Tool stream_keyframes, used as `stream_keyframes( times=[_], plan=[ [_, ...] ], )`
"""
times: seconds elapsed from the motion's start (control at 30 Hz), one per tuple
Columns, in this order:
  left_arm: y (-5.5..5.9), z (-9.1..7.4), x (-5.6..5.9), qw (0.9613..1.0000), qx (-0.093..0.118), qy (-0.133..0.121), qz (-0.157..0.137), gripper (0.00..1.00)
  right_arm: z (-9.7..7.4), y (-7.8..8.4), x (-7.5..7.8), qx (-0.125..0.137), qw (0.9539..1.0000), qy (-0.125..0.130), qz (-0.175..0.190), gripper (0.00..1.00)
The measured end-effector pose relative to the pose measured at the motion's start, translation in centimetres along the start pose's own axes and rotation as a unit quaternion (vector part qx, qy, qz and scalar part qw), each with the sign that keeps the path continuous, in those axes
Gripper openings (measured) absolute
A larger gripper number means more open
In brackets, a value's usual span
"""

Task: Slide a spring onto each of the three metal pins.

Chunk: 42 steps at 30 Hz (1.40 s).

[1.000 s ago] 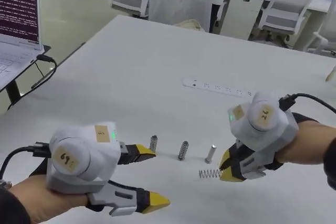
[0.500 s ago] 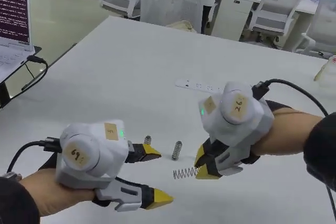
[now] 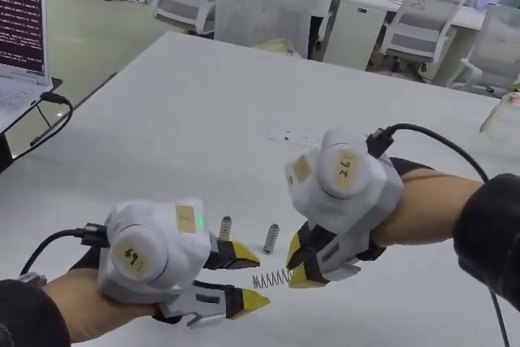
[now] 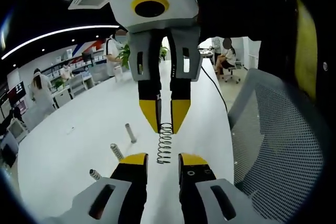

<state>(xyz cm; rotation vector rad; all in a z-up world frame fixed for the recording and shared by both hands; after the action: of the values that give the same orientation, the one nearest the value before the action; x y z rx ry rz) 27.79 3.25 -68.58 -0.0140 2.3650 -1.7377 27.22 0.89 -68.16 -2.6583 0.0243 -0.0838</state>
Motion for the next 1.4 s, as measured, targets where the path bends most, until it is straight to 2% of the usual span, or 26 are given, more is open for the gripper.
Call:
stream_keyframes(
  times=[0.27,0.47,0.53,0.63,0.73,0.77,0.9,1.03,1.13,1.4],
  plan=[
    [0.1,0.0,0.0,1.0000,0.000,0.000,0.000,0.03,0.0,-0.3,0.0,0.002,1.0000,0.000,0.005,0.08],
    [0.2,0.2,0.1,1.0000,-0.003,0.002,-0.002,0.03,-0.4,-0.6,0.0,0.007,1.0000,0.003,0.002,0.08],
    [0.2,0.1,0.1,1.0000,-0.002,0.002,0.004,0.03,-0.4,-0.7,0.0,0.014,0.9999,0.006,-0.001,0.08],
    [0.1,-0.1,-0.1,1.0000,0.002,0.002,-0.006,0.02,-0.4,-0.7,0.1,0.027,0.9996,0.009,0.002,0.09],
    [0.1,-0.2,-0.1,1.0000,0.004,-0.001,-0.007,0.02,-0.5,-0.7,0.2,0.043,0.9989,0.016,0.011,0.17],
    [0.1,-0.2,-0.2,1.0000,0.004,-0.001,-0.008,0.02,-0.5,-0.7,0.2,0.045,0.9987,0.016,0.014,0.17],
    [-0.1,-0.4,-0.4,0.9999,0.010,-0.006,-0.011,0.02,-0.5,0.0,0.4,0.066,0.9970,0.024,0.032,0.14],
    [-0.1,-0.4,-0.4,0.9998,0.011,-0.007,-0.012,0.02,-0.5,0.3,0.4,0.072,0.9962,0.027,0.042,0.09],
    [-0.1,-0.3,-0.3,0.9999,0.009,-0.005,-0.010,0.02,-0.7,0.0,0.3,0.075,0.9960,0.027,0.041,0.03],
    [-0.1,-0.5,-0.5,0.9999,0.009,-0.007,-0.009,0.02,-1.4,-1.6,0.4,0.085,0.9954,0.032,0.030,0.03]
  ],
)
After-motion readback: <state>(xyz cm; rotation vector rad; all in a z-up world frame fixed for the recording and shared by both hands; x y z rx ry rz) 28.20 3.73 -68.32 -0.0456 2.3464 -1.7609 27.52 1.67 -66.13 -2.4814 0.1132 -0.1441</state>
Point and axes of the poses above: the centre of the closed fingertips' face, and the gripper's own axes: z roughly forward along the fingers, x roughly to its right, y roughly out of its underside, the point moved 1 cm from there along -z, roughly backward along the fingers, and after that the axes turned 9 degrees about x, right-handed, at the moved point
